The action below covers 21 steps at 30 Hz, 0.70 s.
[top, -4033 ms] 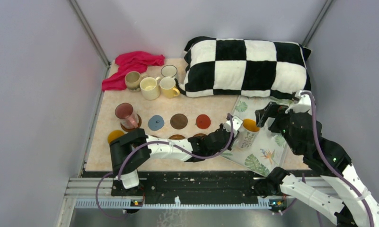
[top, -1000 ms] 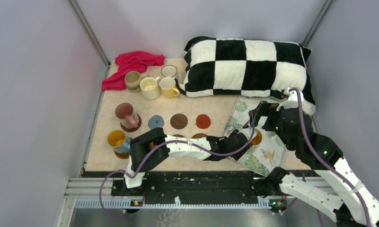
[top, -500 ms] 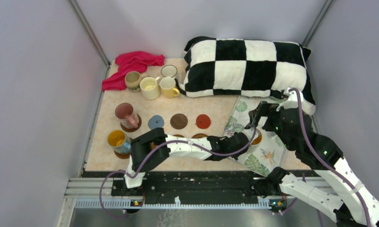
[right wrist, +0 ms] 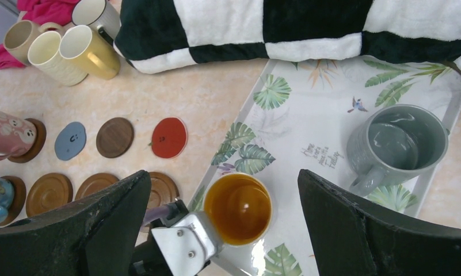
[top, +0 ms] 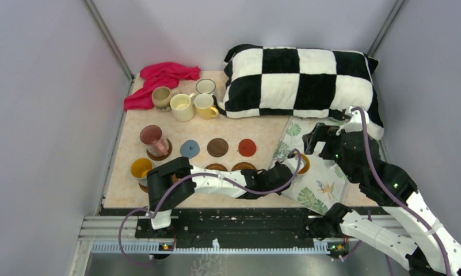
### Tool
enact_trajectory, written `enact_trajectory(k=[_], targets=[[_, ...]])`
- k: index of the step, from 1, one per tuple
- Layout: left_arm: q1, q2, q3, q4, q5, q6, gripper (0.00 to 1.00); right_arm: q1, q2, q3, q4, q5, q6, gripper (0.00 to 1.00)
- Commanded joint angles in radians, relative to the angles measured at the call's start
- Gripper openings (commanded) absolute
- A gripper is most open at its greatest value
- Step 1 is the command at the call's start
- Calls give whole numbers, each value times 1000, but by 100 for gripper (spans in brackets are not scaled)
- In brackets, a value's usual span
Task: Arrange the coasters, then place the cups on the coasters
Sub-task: Pick up the cup at the center of the board.
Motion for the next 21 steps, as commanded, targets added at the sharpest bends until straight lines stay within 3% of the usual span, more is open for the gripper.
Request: enact_trajectory(k=[1, 17, 21], targets=[[-3, -125, -37, 123, -82, -25, 0, 4, 0, 11, 23, 16, -4, 99], [-3, -441, -250, -35, -373, -263, 0, 5, 13, -9, 57, 1, -11, 99], [-3, -518, -294, -156, -477, -368, 0, 4, 18, -15, 67, -6, -16, 99]])
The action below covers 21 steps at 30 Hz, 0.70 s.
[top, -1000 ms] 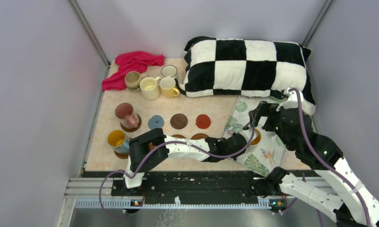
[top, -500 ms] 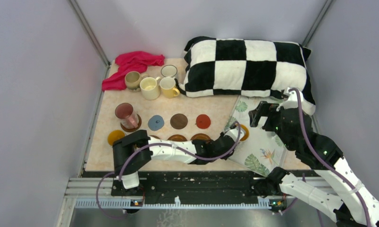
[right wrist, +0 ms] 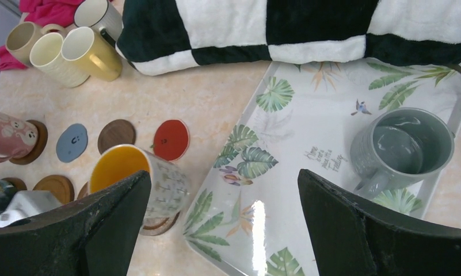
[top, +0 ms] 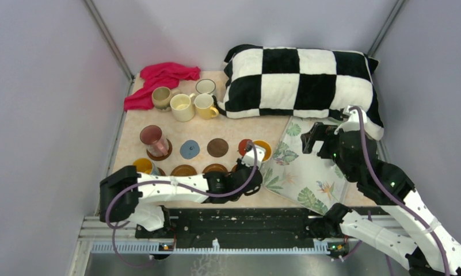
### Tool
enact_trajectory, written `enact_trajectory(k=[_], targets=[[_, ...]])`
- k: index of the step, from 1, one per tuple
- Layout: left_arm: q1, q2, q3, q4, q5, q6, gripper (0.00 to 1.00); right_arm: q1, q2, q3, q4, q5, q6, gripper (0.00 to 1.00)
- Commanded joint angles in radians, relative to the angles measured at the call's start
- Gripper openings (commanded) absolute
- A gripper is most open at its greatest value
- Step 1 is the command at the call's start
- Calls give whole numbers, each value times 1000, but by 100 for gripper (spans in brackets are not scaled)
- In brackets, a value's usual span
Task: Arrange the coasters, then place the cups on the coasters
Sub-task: Pick up the cup at the center of the board.
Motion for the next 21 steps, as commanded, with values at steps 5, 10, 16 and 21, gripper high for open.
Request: enact_trajectory(k=[5, 10, 16, 21], targets=[[-2, -192, -39, -283, -330, -393, 0, 4, 18, -9, 50, -7, -18, 99], [-2, -261, -62, -588, -445, -725, 0, 4, 17, -19, 58, -12, -21, 99], [-2, -239, -41, -1067, -509, -1201, 0, 4, 21, -23, 67, -17, -28, 99], [1, -188, -48, -1320, -504, -1517, 0, 5, 25, -26, 71, -24, -34, 99]])
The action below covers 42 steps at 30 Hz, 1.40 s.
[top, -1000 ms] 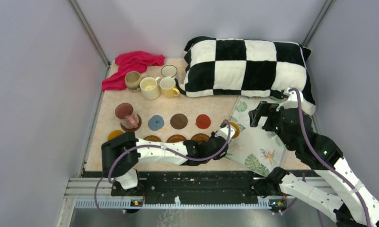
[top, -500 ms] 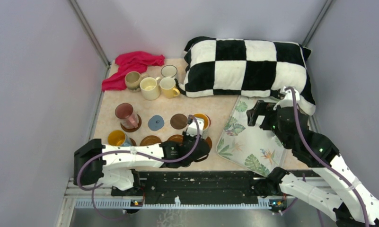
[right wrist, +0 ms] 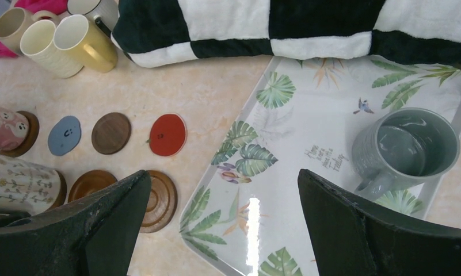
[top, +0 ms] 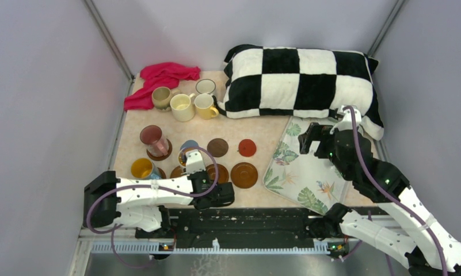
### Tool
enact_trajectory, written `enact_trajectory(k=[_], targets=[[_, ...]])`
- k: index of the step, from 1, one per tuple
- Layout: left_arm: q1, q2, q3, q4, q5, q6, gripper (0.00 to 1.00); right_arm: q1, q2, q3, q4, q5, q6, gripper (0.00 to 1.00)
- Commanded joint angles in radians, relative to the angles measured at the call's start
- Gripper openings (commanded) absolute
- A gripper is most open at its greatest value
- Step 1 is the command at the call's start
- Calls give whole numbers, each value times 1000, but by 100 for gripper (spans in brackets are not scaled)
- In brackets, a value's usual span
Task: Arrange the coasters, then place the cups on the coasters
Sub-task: Pick up the cup at the center of the board, then place the cup on the coaster.
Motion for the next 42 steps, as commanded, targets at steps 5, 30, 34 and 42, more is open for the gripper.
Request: enact_trajectory(k=[5, 30, 34, 42], targets=[[26, -8, -23, -292, -130, -417, 0, 4, 5, -6, 47, -17, -17, 99], [79, -6, -104, -151, -59, -334, 0, 5, -1, -14, 44, -19, -14, 99], [79, -2, -118, -135, -45, -334, 0, 5, -3, -14, 44, -17, -12, 99], [80, 0, -136, -128, -33, -343, 0, 4, -5, -17, 41, -18, -13, 99]])
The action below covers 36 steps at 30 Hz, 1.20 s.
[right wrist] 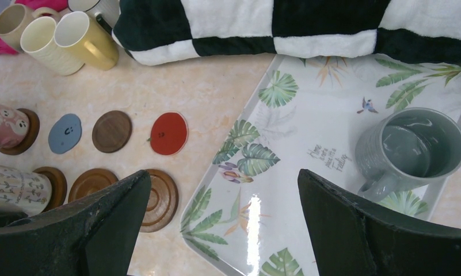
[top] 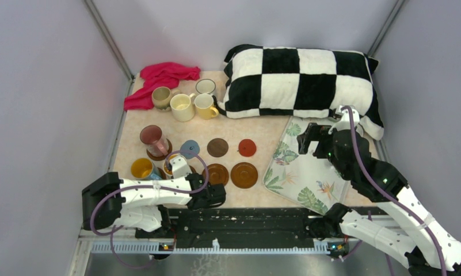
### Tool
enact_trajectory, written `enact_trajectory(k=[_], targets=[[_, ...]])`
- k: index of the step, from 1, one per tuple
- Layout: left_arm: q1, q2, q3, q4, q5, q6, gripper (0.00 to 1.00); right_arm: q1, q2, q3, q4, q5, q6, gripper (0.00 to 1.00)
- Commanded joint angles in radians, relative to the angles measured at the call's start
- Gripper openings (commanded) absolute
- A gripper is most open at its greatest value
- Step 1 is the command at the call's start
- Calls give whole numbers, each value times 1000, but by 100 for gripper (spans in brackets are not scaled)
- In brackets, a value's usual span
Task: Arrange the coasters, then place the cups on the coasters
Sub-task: Place the cup on the coaster.
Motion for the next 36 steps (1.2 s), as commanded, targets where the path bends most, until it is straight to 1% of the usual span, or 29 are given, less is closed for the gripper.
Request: enact_trajectory(k=[1, 6, 10, 15, 20, 22, 23, 24, 27, 28, 32, 36], targets=[[4, 0, 3, -15, -84, -6, 0, 5, -8, -5, 26, -8, -13, 99], [4, -5, -9, 8, -80, 7, 0, 4, -10, -6, 26, -9, -11, 99], [9, -9, -14, 54, -76, 57, 0, 4, -10, -9, 25, -9, -9, 99], [17, -11, -26, 68, -69, 60, 0, 4, -13, -5, 22, -9, -9, 99], [18, -20, -27, 76, -63, 70, 6, 4, -16, -4, 17, -8, -8, 99], [18, -20, -20, 69, -61, 72, 11, 4, -19, -5, 16, -7, -6, 99], [18, -20, -15, 63, -60, 72, 15, 4, -19, -4, 16, -7, -5, 99], [17, -20, -10, 57, -59, 72, 21, 5, -20, -5, 16, -7, -6, 99], [17, -24, 0, 40, -50, 74, 34, 4, -21, -6, 14, -6, -5, 99], [17, -26, 1, 36, -47, 72, 40, 4, -22, -6, 14, -7, -5, 99], [17, -48, 2, 27, -37, 75, 54, 4, -23, -7, 16, -7, -4, 99], [18, -68, 10, 11, -31, 72, 75, 4, -22, -7, 17, -9, -5, 99]])
